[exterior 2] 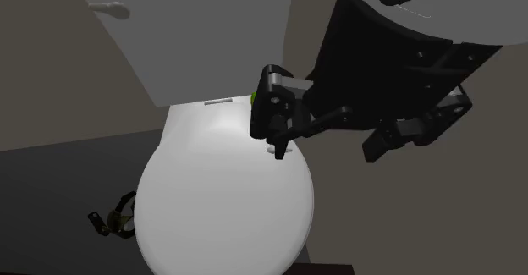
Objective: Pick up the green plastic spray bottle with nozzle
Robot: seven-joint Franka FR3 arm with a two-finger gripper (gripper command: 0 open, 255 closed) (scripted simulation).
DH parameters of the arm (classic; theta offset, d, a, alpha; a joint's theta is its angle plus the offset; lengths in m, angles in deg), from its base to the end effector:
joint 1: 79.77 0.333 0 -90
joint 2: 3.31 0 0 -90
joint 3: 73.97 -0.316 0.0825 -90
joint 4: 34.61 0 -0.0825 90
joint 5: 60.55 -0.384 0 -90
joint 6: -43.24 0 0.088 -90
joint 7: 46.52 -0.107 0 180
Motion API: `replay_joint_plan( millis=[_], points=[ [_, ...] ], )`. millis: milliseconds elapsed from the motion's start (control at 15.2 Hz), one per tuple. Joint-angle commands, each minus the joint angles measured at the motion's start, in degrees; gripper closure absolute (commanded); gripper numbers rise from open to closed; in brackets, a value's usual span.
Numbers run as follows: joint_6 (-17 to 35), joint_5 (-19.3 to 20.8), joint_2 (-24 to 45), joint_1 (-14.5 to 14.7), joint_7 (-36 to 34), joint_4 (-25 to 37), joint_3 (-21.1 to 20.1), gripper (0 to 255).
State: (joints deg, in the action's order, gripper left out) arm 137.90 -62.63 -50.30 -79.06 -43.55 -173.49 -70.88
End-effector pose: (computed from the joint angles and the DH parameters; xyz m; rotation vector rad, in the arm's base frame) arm 0.3047 -0.0134 0.5758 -3.0666 -0.0374 -0.0774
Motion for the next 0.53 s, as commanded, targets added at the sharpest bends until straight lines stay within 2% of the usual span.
replay_joint_plan(
  millis=[0, 462],
  points=[
    [0.0, 0.0, 0.0, 0.0, 0.0, 0.0, 0.0, 0],
    [12.9, -1.0, 12.4, 1.3, 1.8, -1.6, 0.4, 0]
  ],
)
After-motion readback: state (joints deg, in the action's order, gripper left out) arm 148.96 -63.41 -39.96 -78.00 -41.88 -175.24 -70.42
